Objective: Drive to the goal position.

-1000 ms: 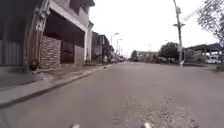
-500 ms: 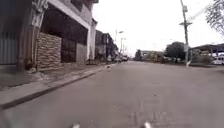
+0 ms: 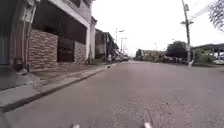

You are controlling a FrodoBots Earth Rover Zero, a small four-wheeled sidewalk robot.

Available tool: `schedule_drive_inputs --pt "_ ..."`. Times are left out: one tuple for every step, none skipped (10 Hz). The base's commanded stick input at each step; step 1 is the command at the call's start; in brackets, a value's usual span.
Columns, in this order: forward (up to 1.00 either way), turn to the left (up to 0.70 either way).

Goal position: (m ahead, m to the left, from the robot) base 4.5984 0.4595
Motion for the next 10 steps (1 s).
schedule_drive_inputs --pt "0.7 0.01" --pt "0.7 -0.31" --pt "0.7 -0.35" --pt "0.7 -0.34" --pt "0.7 -0.09" --pt "0.7 0.07" --pt "0.7 0.07" --pt "0.7 0.06" --pt "0.7 -0.16" --pt "0.7 -0.31"
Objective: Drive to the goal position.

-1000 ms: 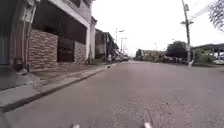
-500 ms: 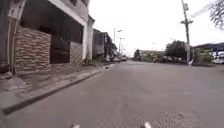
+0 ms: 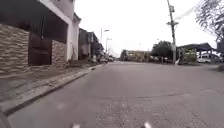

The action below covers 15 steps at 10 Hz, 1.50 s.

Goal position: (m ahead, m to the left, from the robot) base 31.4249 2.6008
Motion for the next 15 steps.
schedule_drive_inputs --pt "0.7 -0.07" --pt "0.7 0.1" --pt "0.7 0.1" --pt "0.7 0.09" --pt "0.7 0.03" --pt "0.7 0.03" --pt "0.7 0.11" --pt "0.7 0.09" --pt "0.7 0.08" --pt "0.7 0.11" --pt "0.7 0.08" --pt "0.7 0.1" --pt "0.7 0.0" --pt "0.7 0.01" --pt "0.7 0.03"
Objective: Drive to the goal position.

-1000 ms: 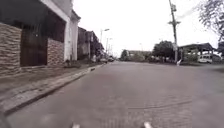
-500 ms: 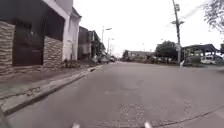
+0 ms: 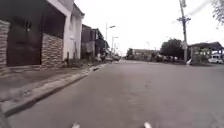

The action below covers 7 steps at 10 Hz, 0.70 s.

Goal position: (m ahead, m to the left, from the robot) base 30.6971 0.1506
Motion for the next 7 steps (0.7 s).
schedule_drive_inputs --pt "0.7 0.02" --pt "0.7 0.03" --pt "0.7 0.02" --pt "0.7 0.01" --pt "0.7 -0.33" --pt "0.7 -0.27" --pt "0.7 -0.21"
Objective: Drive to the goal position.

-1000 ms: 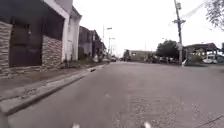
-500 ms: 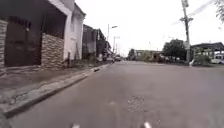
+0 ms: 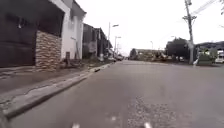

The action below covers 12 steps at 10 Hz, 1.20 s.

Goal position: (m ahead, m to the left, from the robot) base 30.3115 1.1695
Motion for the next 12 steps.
schedule_drive_inputs --pt "0.7 -0.24" --pt "0.7 -0.28" --pt "0.7 0.09" --pt "0.7 0.04" --pt "0.7 0.0" --pt "0.7 0.0" --pt "0.7 0.0" --pt "0.7 0.1" --pt "0.7 0.09" --pt "0.7 0.03" --pt "0.7 0.0" --pt "0.7 0.0"
